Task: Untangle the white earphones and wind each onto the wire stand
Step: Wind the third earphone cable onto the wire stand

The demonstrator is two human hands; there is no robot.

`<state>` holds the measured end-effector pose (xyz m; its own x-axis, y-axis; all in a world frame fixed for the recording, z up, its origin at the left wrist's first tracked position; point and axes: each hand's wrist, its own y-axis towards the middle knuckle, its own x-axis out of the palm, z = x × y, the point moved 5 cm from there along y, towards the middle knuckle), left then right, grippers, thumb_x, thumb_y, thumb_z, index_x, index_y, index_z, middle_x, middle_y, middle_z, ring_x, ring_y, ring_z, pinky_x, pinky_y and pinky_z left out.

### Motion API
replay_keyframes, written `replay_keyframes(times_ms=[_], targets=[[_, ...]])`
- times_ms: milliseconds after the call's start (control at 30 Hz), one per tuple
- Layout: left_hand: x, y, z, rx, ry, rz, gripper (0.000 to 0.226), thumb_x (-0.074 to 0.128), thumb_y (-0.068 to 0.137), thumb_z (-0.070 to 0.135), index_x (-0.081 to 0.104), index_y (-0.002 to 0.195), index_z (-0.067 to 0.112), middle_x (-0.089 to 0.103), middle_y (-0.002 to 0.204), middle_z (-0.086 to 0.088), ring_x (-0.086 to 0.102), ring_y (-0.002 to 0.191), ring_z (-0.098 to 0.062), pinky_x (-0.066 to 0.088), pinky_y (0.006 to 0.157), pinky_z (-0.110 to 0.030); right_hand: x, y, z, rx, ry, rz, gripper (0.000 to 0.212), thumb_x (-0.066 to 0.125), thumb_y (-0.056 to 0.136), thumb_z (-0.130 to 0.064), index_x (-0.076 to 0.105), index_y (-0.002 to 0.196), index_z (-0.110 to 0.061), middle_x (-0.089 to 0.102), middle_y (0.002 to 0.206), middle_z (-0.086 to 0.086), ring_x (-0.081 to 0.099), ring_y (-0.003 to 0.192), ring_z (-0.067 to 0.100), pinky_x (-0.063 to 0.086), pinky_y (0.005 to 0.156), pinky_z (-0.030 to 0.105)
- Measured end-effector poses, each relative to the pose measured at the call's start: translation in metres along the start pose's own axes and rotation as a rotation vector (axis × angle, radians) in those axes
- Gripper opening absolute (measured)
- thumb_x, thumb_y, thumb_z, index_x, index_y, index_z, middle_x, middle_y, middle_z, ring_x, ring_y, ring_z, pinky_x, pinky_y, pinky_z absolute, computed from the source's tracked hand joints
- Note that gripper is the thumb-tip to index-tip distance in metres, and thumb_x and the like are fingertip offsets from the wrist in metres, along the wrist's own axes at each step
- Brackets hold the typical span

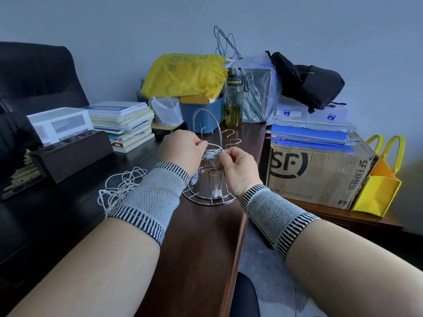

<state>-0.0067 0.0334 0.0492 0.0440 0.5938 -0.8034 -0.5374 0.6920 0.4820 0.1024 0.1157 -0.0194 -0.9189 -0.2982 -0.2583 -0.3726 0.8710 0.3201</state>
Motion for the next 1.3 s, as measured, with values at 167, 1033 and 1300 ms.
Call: replay_keyframes(times_ms=[167,1033,1300], targets=[[0.001,0.002,0.002,-0.021,0.008,-0.006,0.042,0.054,0.095,0.036,0.072,0.07,0.006,0.068,0.068,-0.012,0.064,0.068,-0.026,0.034,0.048,-0.027,-0.003,0.009,-0.004,0.037,-0.07,0.031,0.034,0.05,0.094,-0.03,0.063,0.075,-0.004,0.071,0.077,0.015,0.051,0.056,0.019,0.05,0.061,0.038],[0.045,-0.036,-0.026,-0.239,-0.797,-0.174,0.025,0.07,0.065,0.047,0.076,0.069,0.022,0.055,0.059,-0.007,0.049,0.065,-0.021,0.052,0.071,-0.041,0.002,-0.016,0.001,-0.103,-0.056,-0.183,0.023,0.069,0.081,-0.018,0.062,0.061,-0.027,0.067,0.068,-0.003,0.062,0.063,0.015,0.054,0.072,0.032],[0.054,-0.039,-0.024,-0.404,-1.003,-0.234,0.026,0.069,0.049,0.048,0.076,0.066,0.03,0.074,0.09,-0.012,0.068,0.09,-0.024,0.051,0.084,-0.041,-0.004,-0.015,0.003,-0.164,-0.077,-0.157,0.027,0.07,0.086,-0.02,0.062,0.061,-0.028,0.06,0.064,-0.009,0.054,0.06,0.006,0.048,0.066,0.025]])
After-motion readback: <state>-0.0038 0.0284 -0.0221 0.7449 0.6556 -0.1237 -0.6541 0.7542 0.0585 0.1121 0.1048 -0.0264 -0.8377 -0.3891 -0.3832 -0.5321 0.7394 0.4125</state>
